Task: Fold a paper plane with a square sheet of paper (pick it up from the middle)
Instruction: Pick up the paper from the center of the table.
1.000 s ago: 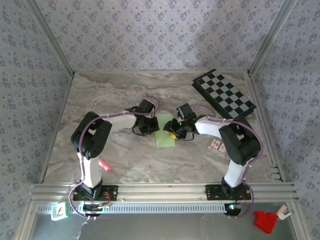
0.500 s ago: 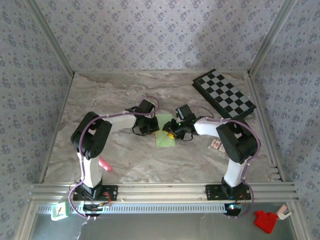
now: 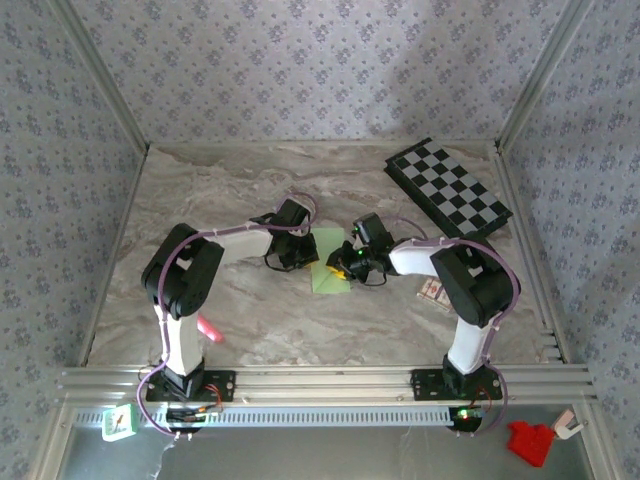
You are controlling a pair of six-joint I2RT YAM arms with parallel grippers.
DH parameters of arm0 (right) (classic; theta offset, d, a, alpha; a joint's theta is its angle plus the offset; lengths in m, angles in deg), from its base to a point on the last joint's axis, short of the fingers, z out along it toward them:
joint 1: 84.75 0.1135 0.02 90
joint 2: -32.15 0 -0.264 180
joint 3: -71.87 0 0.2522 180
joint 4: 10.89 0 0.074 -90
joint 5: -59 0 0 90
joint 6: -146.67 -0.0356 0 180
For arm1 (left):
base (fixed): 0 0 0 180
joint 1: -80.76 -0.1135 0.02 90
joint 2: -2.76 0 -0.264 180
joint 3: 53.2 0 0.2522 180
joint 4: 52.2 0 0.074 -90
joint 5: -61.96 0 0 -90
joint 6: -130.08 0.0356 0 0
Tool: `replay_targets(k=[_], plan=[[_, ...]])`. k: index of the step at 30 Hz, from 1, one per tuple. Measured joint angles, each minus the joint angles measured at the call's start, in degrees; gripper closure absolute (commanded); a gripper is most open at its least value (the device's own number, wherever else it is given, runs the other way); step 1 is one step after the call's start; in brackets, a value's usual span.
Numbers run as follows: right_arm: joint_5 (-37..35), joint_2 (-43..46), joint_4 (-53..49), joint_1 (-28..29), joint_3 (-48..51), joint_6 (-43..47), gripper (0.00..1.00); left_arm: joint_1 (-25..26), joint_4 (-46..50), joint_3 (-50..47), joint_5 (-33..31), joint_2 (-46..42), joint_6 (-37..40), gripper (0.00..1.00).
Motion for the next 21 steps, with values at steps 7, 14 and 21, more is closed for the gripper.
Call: replay_targets(k=[7, 14, 21], plan=[[-0.02, 0.00, 0.79, -0.13, 0.13, -0.17, 0.89, -0.42, 0.24, 0.00, 0.04, -0.11, 0.11, 0.88], [-0.04, 0.48, 1.73, -0.92, 0.17, 0.81, 0.94, -5.27, 0.57, -1.53, 0.76, -5.40, 1.90, 0.62], [1.07, 5.33, 4.96, -2.78, 0.13, 3.15, 0.95, -12.98, -5.60, -8.83, 5.44, -17.07, 0.46, 0.31]])
